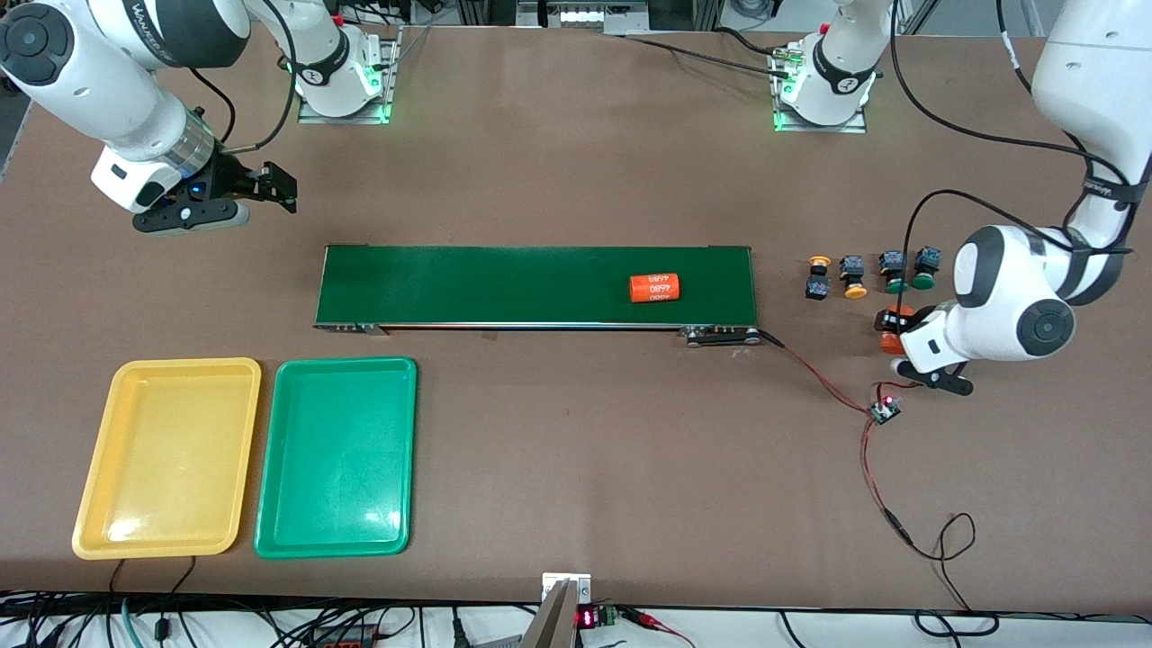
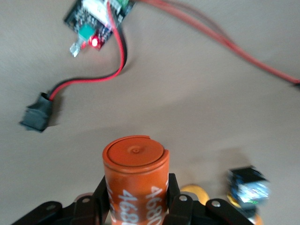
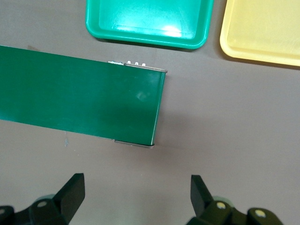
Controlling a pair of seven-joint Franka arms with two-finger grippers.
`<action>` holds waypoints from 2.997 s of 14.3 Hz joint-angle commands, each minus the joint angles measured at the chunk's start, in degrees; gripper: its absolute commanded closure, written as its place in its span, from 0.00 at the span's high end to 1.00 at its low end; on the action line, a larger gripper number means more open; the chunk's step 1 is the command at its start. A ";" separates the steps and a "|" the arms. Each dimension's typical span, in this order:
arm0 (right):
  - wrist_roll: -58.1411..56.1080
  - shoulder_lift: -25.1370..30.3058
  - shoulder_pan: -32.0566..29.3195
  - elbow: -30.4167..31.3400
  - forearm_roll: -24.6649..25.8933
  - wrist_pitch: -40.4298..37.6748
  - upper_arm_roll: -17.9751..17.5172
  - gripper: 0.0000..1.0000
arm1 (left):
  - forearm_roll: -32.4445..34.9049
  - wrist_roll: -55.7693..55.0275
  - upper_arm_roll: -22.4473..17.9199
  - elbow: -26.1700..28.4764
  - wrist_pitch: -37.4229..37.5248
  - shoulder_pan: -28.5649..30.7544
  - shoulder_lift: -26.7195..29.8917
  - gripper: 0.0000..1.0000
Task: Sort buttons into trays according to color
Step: 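Grasp the second orange cylinder with the left gripper, then place the second orange cylinder on the conveyor belt with the left gripper, then grasp a yellow-capped button with the left gripper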
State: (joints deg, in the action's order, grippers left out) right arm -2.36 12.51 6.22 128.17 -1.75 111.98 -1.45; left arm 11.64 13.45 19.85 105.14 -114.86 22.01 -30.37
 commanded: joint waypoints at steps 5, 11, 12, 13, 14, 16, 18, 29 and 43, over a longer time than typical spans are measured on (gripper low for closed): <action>0.43 0.24 0.19 0.41 -0.54 0.60 0.13 1.00 | 0.93 -0.18 14.49 -6.62 14.92 -0.04 0.93 0.25; 0.43 0.24 0.19 0.41 -0.54 0.60 0.13 1.00 | 1.10 6.06 23.82 -4.16 14.58 -2.05 0.40 0.24; 0.43 0.24 0.19 0.41 -0.54 0.60 0.13 1.00 | 1.45 6.32 24.79 -3.98 14.49 -2.50 0.49 0.24; 0.43 0.24 0.19 0.41 -0.54 0.60 0.22 1.00 | 1.72 8.15 26.11 -3.80 14.23 -2.85 0.40 0.24; 0.43 0.24 0.19 0.41 -0.54 0.69 0.22 1.00 | 2.59 12.00 26.47 -3.71 12.92 -3.72 0.40 0.24; 0.43 0.24 0.19 0.41 -0.54 0.69 0.22 1.00 | 5.49 18.95 26.73 -0.48 8.10 -4.78 0.93 0.24; 0.43 0.24 0.19 0.41 -0.54 0.69 0.13 1.00 | 8.03 21.79 28.66 2.08 3.70 -5.92 0.93 0.24; 0.43 -0.03 0.19 0.41 -0.54 0.69 0.22 1.00 | 18.94 21.01 28.67 9.38 -6.70 -9.01 0.40 1.00; 0.43 -0.03 0.19 0.41 -0.54 0.60 0.22 1.00 | 5.38 -12.04 24.49 -13.28 21.17 -1.97 5.05 1.00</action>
State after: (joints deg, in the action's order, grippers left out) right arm -2.36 12.29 6.22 128.23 -1.75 112.03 -1.40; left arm 23.13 2.80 47.98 95.39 -96.16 19.41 -25.79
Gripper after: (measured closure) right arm 0.000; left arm 0.000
